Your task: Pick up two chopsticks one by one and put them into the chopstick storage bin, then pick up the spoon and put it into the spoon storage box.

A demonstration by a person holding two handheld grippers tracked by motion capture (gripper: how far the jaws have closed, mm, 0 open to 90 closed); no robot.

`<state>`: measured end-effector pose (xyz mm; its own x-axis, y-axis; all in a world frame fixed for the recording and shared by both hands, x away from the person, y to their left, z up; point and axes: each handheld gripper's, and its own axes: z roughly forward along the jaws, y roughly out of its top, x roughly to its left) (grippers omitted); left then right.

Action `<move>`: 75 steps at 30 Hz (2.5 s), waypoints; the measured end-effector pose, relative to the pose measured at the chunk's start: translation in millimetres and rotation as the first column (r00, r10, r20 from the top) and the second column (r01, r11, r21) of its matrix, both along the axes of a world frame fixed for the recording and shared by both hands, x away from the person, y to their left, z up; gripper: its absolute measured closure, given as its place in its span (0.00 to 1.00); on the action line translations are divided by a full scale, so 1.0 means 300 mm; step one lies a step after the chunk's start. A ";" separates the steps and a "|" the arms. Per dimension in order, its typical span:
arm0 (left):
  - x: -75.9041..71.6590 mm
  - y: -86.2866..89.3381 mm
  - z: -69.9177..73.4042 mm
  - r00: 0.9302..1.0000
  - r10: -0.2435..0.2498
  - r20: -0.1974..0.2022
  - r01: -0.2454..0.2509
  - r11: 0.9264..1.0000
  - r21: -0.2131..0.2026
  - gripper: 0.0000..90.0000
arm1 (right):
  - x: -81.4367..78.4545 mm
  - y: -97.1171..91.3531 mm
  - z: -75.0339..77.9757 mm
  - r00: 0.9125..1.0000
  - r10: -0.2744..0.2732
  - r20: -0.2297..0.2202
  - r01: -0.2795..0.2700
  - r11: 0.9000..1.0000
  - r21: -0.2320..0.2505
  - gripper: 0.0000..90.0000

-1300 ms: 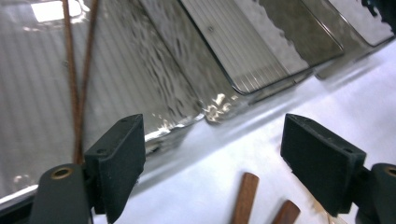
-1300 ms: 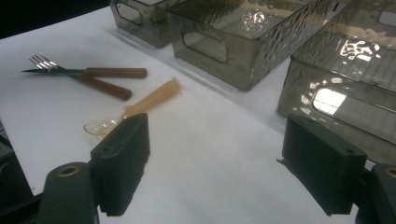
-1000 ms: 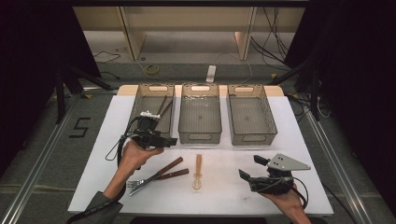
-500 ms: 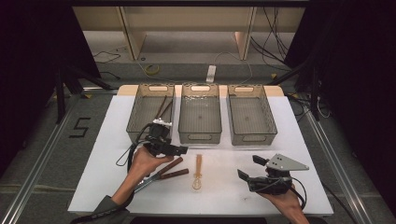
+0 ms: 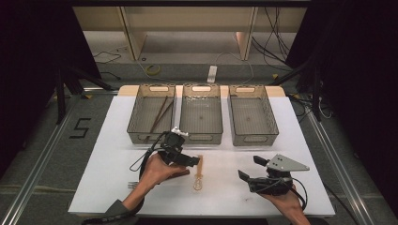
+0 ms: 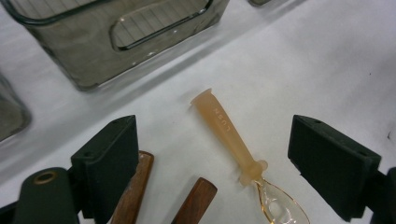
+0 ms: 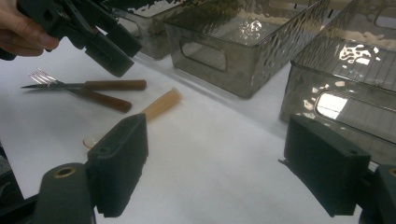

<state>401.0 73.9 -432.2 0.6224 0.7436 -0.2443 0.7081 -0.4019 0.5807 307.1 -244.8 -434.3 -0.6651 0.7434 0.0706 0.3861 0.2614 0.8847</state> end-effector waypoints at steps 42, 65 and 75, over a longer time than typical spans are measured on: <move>-0.007 -0.155 -0.122 0.996 -0.078 -0.046 0.084 0.984 0.159 0.46 | -0.013 0.011 0.002 1.000 0.025 0.009 -0.024 0.999 -0.028 0.26; -0.039 -0.197 -0.126 0.994 -0.106 0.036 0.095 0.969 0.228 0.76 | -0.011 0.015 0.003 1.000 0.025 0.012 -0.025 0.999 -0.033 0.27; -0.046 -0.209 -0.125 0.991 -0.128 0.049 0.113 0.965 0.235 0.84 | -0.013 0.014 0.006 1.000 0.024 0.013 -0.023 0.999 -0.035 0.27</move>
<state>387.1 11.2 -469.7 0.7195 0.6937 -0.0318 0.6110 -0.6106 0.5039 303.4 -240.5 -432.6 -0.6831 0.7295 0.0356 0.3677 0.3013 0.8798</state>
